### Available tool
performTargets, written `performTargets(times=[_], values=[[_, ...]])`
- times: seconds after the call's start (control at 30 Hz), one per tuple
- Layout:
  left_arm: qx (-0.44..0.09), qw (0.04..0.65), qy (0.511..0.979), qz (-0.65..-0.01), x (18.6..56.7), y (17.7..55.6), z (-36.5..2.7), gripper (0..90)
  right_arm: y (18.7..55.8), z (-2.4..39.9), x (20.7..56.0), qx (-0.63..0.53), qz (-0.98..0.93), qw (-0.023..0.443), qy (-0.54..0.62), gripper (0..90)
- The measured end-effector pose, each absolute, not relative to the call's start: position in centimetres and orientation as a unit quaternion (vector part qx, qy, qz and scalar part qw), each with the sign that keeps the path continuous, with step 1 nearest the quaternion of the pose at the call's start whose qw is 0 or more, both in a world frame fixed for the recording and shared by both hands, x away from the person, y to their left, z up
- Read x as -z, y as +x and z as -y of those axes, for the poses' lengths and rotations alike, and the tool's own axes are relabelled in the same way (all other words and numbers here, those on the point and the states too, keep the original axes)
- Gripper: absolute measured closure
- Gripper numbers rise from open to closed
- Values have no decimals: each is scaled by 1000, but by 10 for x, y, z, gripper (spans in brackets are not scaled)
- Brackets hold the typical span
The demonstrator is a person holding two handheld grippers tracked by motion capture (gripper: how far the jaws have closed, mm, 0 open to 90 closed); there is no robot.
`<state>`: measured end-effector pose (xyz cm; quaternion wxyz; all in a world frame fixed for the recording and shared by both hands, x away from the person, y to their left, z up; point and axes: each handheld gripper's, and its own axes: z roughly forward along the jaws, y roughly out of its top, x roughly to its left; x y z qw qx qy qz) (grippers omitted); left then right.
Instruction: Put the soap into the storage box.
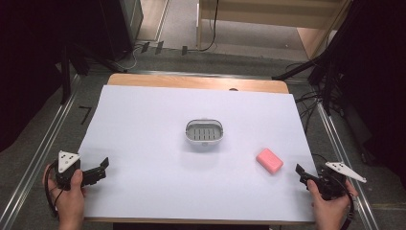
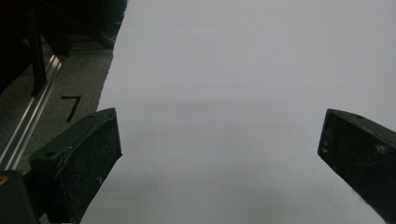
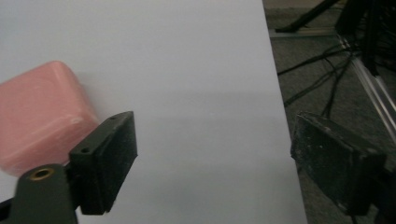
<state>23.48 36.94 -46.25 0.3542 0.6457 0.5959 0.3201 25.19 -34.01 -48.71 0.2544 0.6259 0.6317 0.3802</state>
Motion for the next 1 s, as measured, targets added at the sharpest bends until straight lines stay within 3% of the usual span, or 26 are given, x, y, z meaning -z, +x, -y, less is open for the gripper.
performTargets(times=[0.1, 0.17, 0.27, 0.33, 0.5, 0.6, 0.67, 0.7, 1.0], values=[[-321, 352, 647, -596, 463, 235, -369, 0, 253, 338, 488, -374, -636, 255, 625, 205], [-323, 349, 648, -596, 463, 236, -368, 0, 252, 335, 487, -380, -643, 256, 614, 272], [-321, 346, 648, -597, 463, 236, -369, 0, 252, 333, 486, -384, -646, 259, 607, 303], [-319, 345, 648, -599, 463, 237, -368, 0, 253, 330, 484, -382, -658, 245, 601, 424], [-318, 343, 649, -600, 463, 237, -368, 0, 257, 331, 479, -400, -664, 224, 591, 456], [-318, 342, 649, -601, 463, 238, -368, 0, 258, 330, 477, -387, -673, 217, 592, 417], [-319, 340, 649, -601, 463, 237, -368, 0, 258, 329, 474, -381, -671, 217, 598, 344], [-321, 339, 649, -601, 463, 237, -368, 0, 256, 327, 472, -382, -676, 213, 593, 267], [-327, 332, 651, -599, 464, 238, -366, 0, 258, 317, 452, -353, -724, 194, 561, 210]])
